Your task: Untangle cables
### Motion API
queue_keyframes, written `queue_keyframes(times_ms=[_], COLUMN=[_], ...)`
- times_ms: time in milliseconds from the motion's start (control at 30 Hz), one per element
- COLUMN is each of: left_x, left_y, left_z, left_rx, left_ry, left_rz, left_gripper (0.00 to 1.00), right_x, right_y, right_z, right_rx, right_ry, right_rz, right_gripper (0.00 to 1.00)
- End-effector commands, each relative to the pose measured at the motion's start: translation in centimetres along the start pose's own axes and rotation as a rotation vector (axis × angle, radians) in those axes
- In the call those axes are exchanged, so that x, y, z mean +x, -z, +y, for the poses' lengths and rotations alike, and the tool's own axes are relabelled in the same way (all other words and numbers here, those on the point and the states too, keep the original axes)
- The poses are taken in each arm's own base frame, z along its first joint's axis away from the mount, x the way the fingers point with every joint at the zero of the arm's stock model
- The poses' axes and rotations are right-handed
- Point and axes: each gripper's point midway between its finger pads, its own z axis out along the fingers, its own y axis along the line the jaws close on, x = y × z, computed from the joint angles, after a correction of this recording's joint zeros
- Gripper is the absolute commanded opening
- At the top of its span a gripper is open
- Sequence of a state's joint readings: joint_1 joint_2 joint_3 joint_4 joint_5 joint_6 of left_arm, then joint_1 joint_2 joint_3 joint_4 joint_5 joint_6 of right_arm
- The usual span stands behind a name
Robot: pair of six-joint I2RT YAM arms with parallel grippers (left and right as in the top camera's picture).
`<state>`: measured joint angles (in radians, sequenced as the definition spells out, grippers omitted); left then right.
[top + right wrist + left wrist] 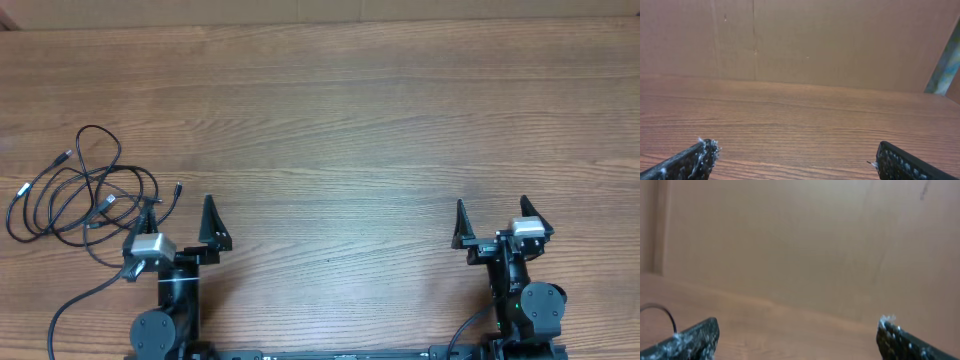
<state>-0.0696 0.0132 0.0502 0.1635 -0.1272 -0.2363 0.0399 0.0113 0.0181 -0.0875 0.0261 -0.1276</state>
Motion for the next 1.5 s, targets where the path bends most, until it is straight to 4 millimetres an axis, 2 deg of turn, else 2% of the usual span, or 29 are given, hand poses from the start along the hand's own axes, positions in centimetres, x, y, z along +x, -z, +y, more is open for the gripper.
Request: queue_keyframes(times_ms=[0,133,233,367,567,1467], left_x=[0.1,-0.1,0.5,3.2,8.2,8.2], left_y=[0.1,0.0,0.0,0.1,1.1,1.1], left_z=[1.4,1.1,0.1,-0.7,-0.2,-0.5], left_rx=[-0.065,-0.050,0.007,0.082,0.093,0.110], left_ry=[-0.007,-0.119,-0.224,-0.284,-0.223,-0.196], left_rz=[-0.046,-0.049,-0.027,0.079,0.294,0.295], left_gripper=[1.00,0.99,1.00,1.00,1.00,1.00], right_x=[0.2,0.2,0.2,0.2,0.2,0.2], right_y=[0.0,0.0,0.0,0.0,0.0,0.0], right_z=[0.1,0.1,0.1,0.1,0.1,0.1], right_rx=[-0.004,-0.004,-0.004,-0.004,-0.004,-0.004], right_ry=[0.001,0.001,0.001,0.001,0.002,0.002], right_rz=[-0.002,-0.002,-0.002,-0.002,-0.002,-0.001], right_gripper=[1.00,1.00,1.00,1.00,1.00,1.00])
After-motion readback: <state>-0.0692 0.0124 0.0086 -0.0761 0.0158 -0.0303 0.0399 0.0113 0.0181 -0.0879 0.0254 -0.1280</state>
